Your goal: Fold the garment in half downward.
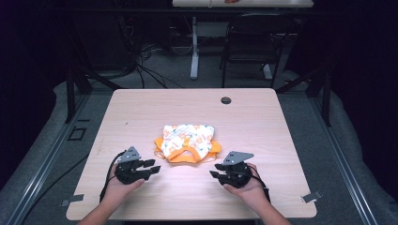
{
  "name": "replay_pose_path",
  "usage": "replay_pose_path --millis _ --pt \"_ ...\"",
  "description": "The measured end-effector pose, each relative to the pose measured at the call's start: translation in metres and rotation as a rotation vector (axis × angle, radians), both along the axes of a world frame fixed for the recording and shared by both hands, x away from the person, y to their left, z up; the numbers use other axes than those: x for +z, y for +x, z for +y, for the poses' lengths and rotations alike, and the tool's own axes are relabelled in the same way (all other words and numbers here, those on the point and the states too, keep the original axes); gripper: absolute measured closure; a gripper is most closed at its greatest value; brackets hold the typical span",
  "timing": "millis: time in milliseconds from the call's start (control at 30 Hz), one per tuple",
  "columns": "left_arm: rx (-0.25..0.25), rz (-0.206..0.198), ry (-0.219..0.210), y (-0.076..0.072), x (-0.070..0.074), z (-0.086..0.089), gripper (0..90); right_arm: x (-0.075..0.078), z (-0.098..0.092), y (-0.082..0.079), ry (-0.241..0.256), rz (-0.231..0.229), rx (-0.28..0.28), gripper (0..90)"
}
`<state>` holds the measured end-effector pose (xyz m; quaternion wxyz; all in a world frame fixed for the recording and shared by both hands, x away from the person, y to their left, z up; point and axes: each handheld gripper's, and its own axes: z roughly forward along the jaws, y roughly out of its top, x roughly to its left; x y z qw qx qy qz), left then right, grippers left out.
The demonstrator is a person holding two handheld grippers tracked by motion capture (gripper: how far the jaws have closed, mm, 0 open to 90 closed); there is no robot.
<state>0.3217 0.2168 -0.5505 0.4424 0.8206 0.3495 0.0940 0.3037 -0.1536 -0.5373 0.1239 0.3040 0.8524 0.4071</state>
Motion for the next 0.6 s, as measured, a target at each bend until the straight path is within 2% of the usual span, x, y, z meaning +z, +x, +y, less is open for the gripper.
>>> replay_pose_path --millis 133,200,300,367,500,600 --pt "-0.003 0.006 0.009 -0.003 -0.006 0.003 59.2 -0.005 0.001 -0.004 -0.014 -0.008 0.009 63.9" --pt "0.001 0.014 -0.001 -0.003 -0.009 0.004 59.1 -0.008 0.002 -0.005 -0.021 -0.005 0.014 63.4" --pt "-0.003 0.005 0.02 -0.003 -0.012 0.005 59.1 -0.015 0.004 -0.007 -0.037 -0.005 0.016 62.2" --pt "-0.009 0.017 0.016 -0.004 -0.015 0.004 59.1 -0.02 0.006 -0.008 -0.042 -0.003 0.018 61.2" --pt "-0.013 0.017 0.032 -0.004 -0.02 0.0 56.9 -0.026 0.009 -0.007 -0.033 0.012 0.011 60.1" --pt "-0.029 -0.017 0.058 -0.005 -0.021 -0.004 54.4 -0.031 0.013 -0.007 -0.055 0.006 0.008 58.5"
